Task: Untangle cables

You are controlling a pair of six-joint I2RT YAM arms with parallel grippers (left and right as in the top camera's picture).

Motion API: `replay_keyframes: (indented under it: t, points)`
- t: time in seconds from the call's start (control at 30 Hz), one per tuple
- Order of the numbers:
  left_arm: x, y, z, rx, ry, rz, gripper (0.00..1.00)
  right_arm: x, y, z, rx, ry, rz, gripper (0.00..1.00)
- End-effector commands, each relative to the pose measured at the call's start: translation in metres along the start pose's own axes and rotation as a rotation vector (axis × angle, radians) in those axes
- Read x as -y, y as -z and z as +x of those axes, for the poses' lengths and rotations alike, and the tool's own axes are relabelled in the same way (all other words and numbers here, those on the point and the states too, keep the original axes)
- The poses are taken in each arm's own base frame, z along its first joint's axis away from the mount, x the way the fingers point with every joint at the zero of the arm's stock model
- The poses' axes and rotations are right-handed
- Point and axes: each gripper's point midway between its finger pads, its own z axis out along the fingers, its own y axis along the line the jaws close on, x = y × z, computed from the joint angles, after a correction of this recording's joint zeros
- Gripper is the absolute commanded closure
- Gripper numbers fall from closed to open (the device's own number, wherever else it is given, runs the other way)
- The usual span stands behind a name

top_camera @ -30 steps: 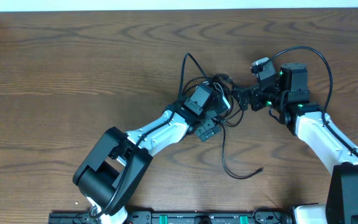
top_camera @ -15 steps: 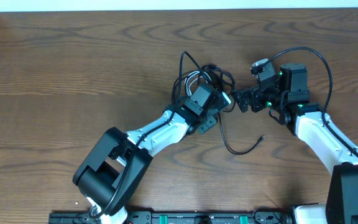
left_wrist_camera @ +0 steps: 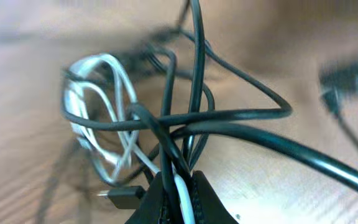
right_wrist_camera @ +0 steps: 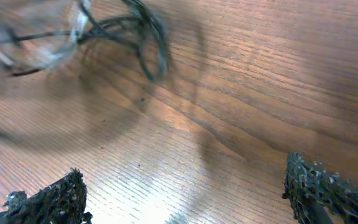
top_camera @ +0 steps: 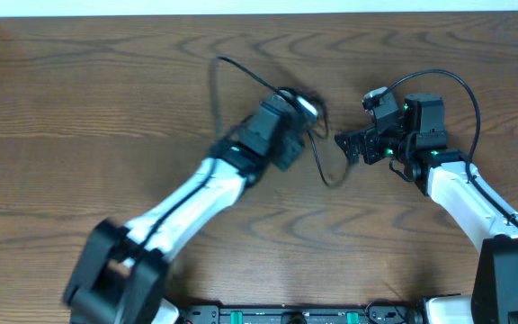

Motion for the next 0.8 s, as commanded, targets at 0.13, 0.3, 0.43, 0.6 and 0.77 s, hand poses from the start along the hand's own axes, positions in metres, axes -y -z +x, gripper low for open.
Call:
replay_keyframes:
  t: [0.13, 0.3, 0.43, 0.6, 0.77]
  points:
    - [-0.076, 0.066, -0.052, 0.225, 0.521, -0.103, 0.92, -0.004, 0.006, -0.011, 0.027, 0.023, -0.019, 0.01]
    - [-0.104, 0.073, -0.047, 0.253, 0.741, -0.133, 0.93, -0.016, 0.007, -0.014, 0.046, 0.03, -0.091, 0.01]
    - [-0.117, 0.076, -0.046, 0.284, 0.904, -0.133, 0.93, -0.033, 0.009, -0.021, 0.082, 0.085, -0.185, 0.01]
    - [-0.129, 0.08, -0.048, 0.326, 1.057, -0.128, 0.93, -0.032, 0.011, -0.038, 0.147, 0.089, -0.183, 0.01]
    - [-0.128, 0.079, -0.048, 0.314, 1.068, -0.091, 0.93, 0.009, 0.015, -0.066, 0.253, -0.076, 0.024, 0.01]
